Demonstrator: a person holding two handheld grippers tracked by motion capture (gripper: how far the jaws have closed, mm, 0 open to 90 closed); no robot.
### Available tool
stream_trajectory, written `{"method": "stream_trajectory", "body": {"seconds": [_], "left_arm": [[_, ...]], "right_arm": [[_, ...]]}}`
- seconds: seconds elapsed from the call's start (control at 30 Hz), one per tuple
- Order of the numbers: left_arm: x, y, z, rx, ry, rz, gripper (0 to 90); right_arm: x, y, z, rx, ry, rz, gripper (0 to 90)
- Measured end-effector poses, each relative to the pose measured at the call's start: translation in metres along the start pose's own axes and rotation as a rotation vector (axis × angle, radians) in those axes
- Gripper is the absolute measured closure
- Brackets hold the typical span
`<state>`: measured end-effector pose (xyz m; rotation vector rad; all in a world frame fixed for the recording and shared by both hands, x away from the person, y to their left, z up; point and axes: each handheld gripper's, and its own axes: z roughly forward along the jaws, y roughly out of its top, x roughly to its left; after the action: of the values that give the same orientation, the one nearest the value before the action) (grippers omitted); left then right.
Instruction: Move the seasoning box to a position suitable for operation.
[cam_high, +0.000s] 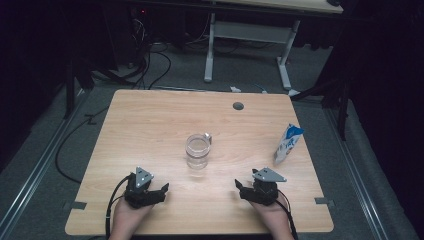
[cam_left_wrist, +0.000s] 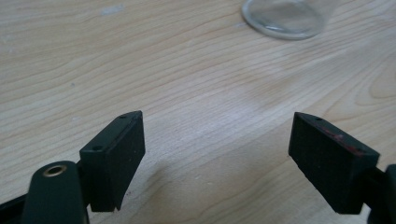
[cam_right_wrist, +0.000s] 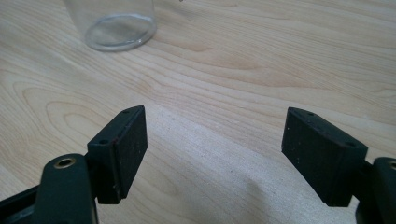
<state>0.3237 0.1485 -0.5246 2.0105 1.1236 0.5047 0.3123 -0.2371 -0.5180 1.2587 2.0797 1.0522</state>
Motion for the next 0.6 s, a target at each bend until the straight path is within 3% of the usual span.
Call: {"method": "stream_trajectory", "body": {"seconds": [0.3, 0.6], "left_arm": [[0.002, 0.002, -0.008, -0.061, -0.033, -0.033, 24.7], [0.003, 0.000, -0.014, -0.125, -0.049, -0.062, 31.3]], "right_arm": [[-0.005, -0.001, -0.006, -0.010, 0.017, 0.014, 25.0], [-0.013, -0.001, -0.010, -0.020, 0.059, 0.065, 33.2]]}}
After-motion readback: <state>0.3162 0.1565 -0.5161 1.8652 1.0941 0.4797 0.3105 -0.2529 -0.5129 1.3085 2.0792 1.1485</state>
